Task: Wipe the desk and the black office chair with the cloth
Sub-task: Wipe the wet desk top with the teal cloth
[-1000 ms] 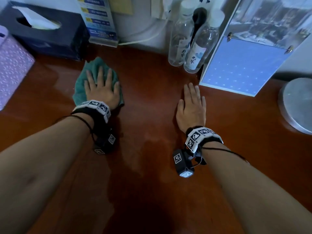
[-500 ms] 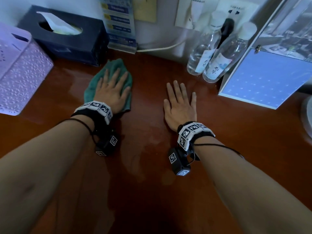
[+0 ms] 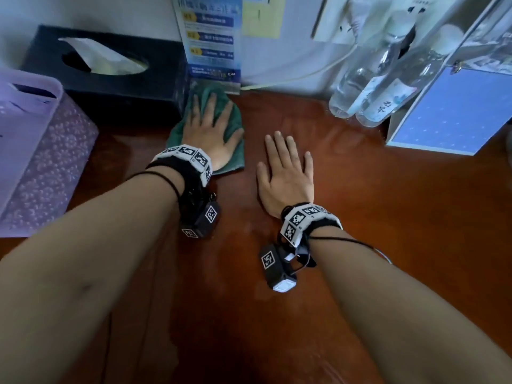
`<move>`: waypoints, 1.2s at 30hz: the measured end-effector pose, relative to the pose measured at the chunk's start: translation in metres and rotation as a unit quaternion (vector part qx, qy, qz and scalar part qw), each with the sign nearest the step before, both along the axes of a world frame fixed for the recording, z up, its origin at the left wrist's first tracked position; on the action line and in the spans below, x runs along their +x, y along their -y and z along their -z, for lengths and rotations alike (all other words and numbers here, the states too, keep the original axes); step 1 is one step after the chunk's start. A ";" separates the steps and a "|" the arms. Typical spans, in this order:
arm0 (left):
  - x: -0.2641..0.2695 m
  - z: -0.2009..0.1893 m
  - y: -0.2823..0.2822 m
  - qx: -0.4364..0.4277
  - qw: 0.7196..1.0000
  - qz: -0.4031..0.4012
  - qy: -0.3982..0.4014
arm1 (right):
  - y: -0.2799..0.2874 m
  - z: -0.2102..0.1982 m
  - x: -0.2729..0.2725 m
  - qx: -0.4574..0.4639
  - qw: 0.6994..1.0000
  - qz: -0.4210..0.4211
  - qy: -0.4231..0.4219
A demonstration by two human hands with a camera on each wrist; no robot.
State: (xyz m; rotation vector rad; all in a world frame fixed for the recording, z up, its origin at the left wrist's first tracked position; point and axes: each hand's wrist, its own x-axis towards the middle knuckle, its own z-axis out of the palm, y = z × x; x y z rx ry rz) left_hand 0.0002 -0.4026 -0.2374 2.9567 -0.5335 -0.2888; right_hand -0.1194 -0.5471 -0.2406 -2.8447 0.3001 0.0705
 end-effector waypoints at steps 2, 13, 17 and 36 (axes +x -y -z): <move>0.004 0.001 -0.003 0.003 1.000 -0.014 -0.001 | 0.001 -0.001 0.001 -0.013 1.000 0.001 -0.009; -0.047 -0.005 -0.052 0.004 0.997 0.074 -0.008 | 0.003 -0.001 -0.001 -0.015 1.000 0.015 -0.005; -0.072 -0.004 -0.085 0.011 1.000 0.018 0.008 | 0.002 -0.002 -0.003 -0.016 1.000 0.008 -0.012; -0.112 -0.007 -0.064 0.027 1.000 -0.015 0.002 | 0.051 -0.002 -0.080 -0.017 0.988 0.153 -0.020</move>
